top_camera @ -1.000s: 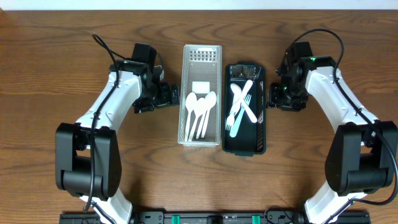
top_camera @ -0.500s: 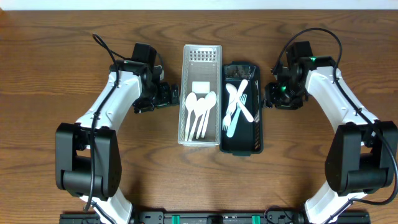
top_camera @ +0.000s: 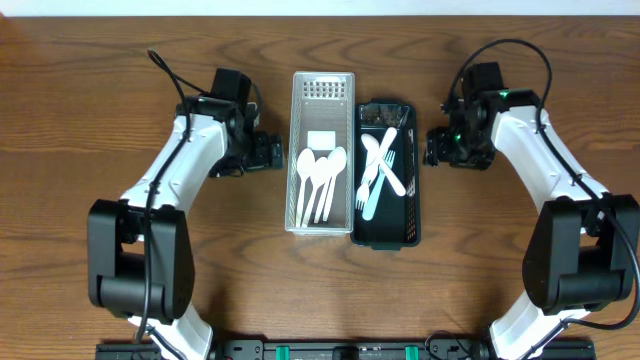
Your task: Pack container
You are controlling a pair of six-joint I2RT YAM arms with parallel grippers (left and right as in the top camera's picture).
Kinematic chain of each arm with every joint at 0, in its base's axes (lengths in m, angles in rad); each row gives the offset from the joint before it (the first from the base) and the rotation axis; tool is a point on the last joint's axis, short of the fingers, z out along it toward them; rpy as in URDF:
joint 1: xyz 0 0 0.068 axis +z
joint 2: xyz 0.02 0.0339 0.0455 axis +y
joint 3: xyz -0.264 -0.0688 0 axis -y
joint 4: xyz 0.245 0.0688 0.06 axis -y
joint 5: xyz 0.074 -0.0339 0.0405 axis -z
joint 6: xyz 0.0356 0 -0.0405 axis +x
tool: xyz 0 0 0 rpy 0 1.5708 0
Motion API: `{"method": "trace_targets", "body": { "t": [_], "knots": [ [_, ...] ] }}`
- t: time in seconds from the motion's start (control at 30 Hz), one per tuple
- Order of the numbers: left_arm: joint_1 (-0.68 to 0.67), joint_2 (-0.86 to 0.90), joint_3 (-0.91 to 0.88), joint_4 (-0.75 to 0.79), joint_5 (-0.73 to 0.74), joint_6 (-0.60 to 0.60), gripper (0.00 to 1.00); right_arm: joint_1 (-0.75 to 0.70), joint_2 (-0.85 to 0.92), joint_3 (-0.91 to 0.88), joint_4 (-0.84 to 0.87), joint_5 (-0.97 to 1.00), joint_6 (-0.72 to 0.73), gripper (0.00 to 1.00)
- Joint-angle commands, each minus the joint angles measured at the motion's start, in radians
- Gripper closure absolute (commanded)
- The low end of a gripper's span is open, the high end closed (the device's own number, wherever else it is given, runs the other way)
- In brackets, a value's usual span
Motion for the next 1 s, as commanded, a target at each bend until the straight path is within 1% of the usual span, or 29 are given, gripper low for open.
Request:
{"method": "trace_targets", "body": {
  "t": [0.0, 0.1, 0.13, 0.17, 0.2, 0.23, 0.33, 0.43, 0.53, 0.6, 0.7, 0.87, 0.97],
  "knots": [
    [0.007, -0.082, 0.014, 0.04, -0.128, 0.038, 0.02, -0.023, -0.021, 0.078, 0.041, 0.098, 0.015, 0.28],
    [0.017, -0.14, 0.014, 0.114, -0.201, 0.047, 0.02, -0.037, -0.045, 0.107, 0.122, 0.132, 0.019, 0.23],
    [0.023, -0.163, 0.014, 0.148, -0.218, 0.06, 0.02, -0.041, -0.057, 0.108, 0.162, 0.143, 0.019, 0.19],
    [0.028, -0.18, 0.014, 0.177, -0.231, 0.072, 0.02, -0.043, -0.066, 0.108, 0.194, 0.159, 0.019, 0.12],
    [0.037, -0.196, 0.014, 0.211, -0.245, 0.087, 0.02, -0.046, -0.073, 0.108, 0.23, 0.179, 0.019, 0.02],
    [0.045, -0.205, 0.014, 0.241, -0.254, 0.102, 0.02, -0.048, -0.076, 0.108, 0.266, 0.199, 0.019, 0.01],
    [0.069, -0.214, 0.014, 0.325, -0.26, 0.112, 0.02, -0.056, -0.076, 0.108, 0.356, 0.209, 0.018, 0.01],
    [0.082, -0.214, 0.014, 0.33, -0.26, 0.112, 0.02, -0.06, -0.076, 0.108, 0.439, 0.259, 0.018, 0.01],
    [0.093, -0.214, 0.014, 0.372, -0.26, 0.132, 0.02, -0.062, -0.084, 0.108, 0.456, 0.303, 0.009, 0.01],
    [0.104, -0.217, 0.014, 0.37, -0.26, 0.142, 0.02, -0.063, -0.092, 0.108, 0.441, 0.302, -0.002, 0.01],
    [0.116, -0.239, 0.013, 0.339, -0.26, 0.141, 0.02, -0.067, -0.124, 0.108, 0.375, 0.303, 0.0, 0.01],
    [0.117, -0.344, -0.023, 0.348, -0.258, 0.138, 0.02, -0.084, -0.216, 0.097, 0.348, 0.31, 0.003, 0.01],
    [0.117, -0.432, -0.096, 0.384, -0.219, 0.138, 0.02, -0.087, -0.296, 0.061, 0.333, 0.31, 0.004, 0.01]
  ]
}}
